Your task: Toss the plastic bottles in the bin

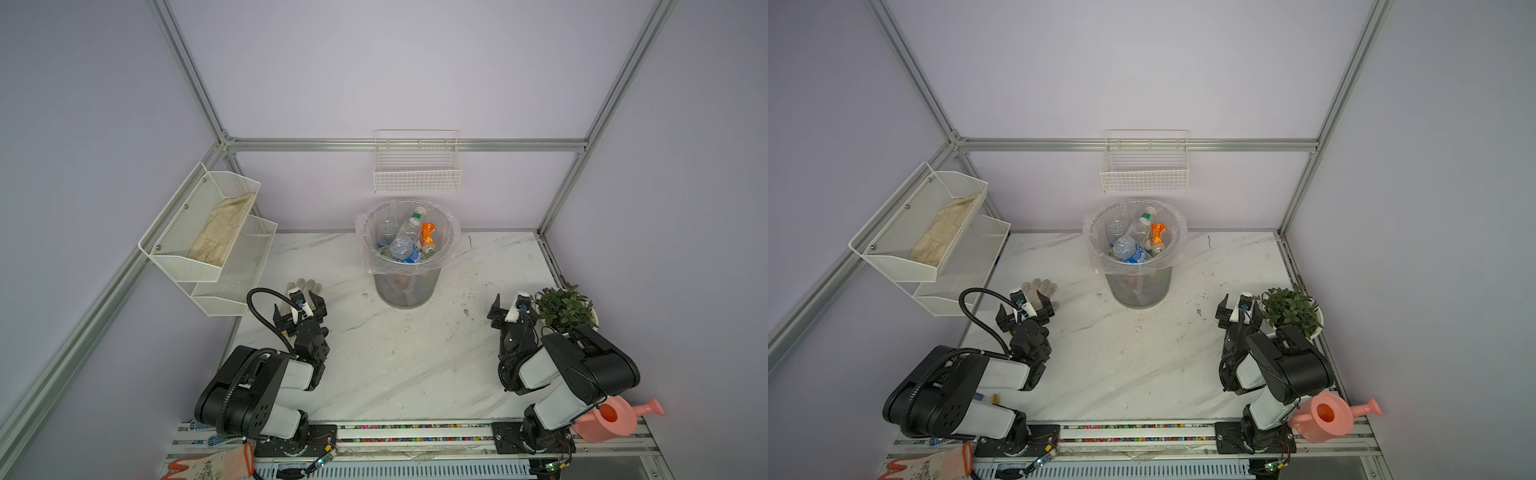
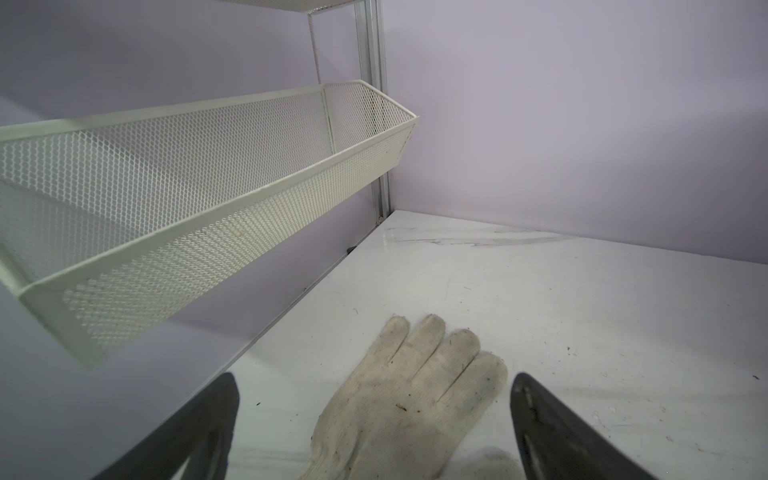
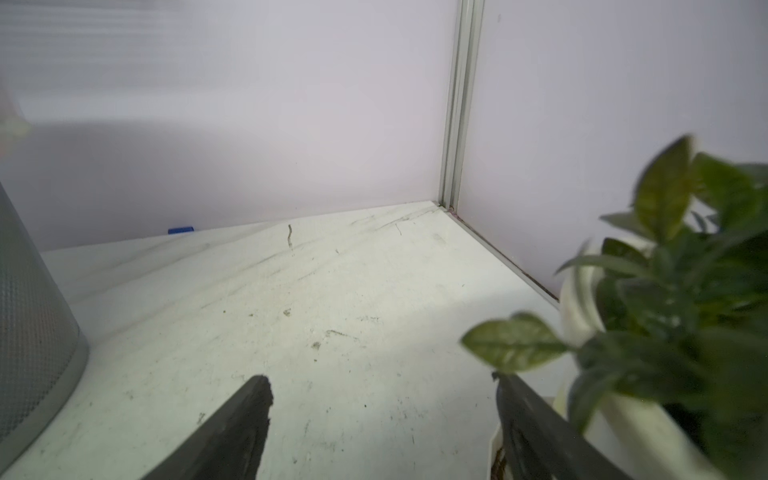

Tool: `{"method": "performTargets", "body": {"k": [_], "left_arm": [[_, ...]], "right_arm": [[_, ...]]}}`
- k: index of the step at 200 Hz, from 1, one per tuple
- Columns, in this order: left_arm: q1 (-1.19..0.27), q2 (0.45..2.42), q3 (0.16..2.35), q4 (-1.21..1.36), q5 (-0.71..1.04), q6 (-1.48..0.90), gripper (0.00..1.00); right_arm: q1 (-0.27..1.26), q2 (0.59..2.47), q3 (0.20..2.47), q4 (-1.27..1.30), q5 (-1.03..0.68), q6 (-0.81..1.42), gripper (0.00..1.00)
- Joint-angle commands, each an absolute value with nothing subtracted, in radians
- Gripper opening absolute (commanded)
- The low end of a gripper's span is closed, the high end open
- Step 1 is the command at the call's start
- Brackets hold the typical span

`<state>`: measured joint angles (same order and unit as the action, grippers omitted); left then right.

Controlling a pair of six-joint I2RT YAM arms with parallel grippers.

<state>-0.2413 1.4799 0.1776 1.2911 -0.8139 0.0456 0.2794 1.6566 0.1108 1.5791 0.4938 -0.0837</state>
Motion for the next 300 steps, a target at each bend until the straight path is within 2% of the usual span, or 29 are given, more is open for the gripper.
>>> {"method": "performTargets", "body": {"k": [1, 18, 43, 72, 113, 139, 195, 235, 263, 285, 300], "left_arm": [[-0.231, 1.526, 0.127, 1.479, -0.785, 0.042, 1.00], [-0.226, 1.553, 0.125, 1.506, -0.758, 0.051, 1.00], [-0.227, 1.552, 0.123, 1.505, -0.756, 0.051, 1.00], [-0.227, 1.561, 0.125, 1.505, -0.701, 0.072, 1.00], [-0.227, 1.584, 0.133, 1.505, -0.600, 0.117, 1.00], [-0.209, 1.638, 0.139, 1.506, -0.448, 0.144, 1.00], [-0.193, 1.649, 0.153, 1.505, -0.446, 0.137, 1.00], [-0.163, 1.677, 0.192, 1.492, -0.460, 0.122, 1.00], [-0.128, 1.627, 0.265, 1.287, -0.470, 0.062, 1.00], [-0.069, 1.588, 0.367, 1.000, -0.441, -0.021, 1.00], [-0.040, 1.578, 0.382, 0.953, -0.405, -0.053, 1.00]], "right_arm": [[0.269, 1.689, 0.140, 1.870, 0.451, -0.104, 0.87], [0.268, 1.712, 0.151, 1.868, 0.423, -0.118, 0.88], [0.267, 1.749, 0.168, 1.868, 0.343, -0.155, 0.97], [0.268, 1.849, 0.220, 1.869, 0.329, -0.172, 0.97], [0.268, 1.853, 0.226, 1.869, 0.340, -0.172, 0.97], [0.263, 1.860, 0.234, 1.867, 0.347, -0.165, 0.97], [0.248, 1.868, 0.260, 1.853, 0.361, -0.153, 0.97], [0.226, 1.822, 0.342, 1.639, 0.377, -0.121, 0.97], [0.197, 1.806, 0.408, 1.488, 0.374, -0.074, 0.97], [0.166, 1.801, 0.445, 1.403, 0.401, -0.019, 0.98], [0.149, 1.797, 0.454, 1.376, 0.391, 0.001, 0.97]]}}
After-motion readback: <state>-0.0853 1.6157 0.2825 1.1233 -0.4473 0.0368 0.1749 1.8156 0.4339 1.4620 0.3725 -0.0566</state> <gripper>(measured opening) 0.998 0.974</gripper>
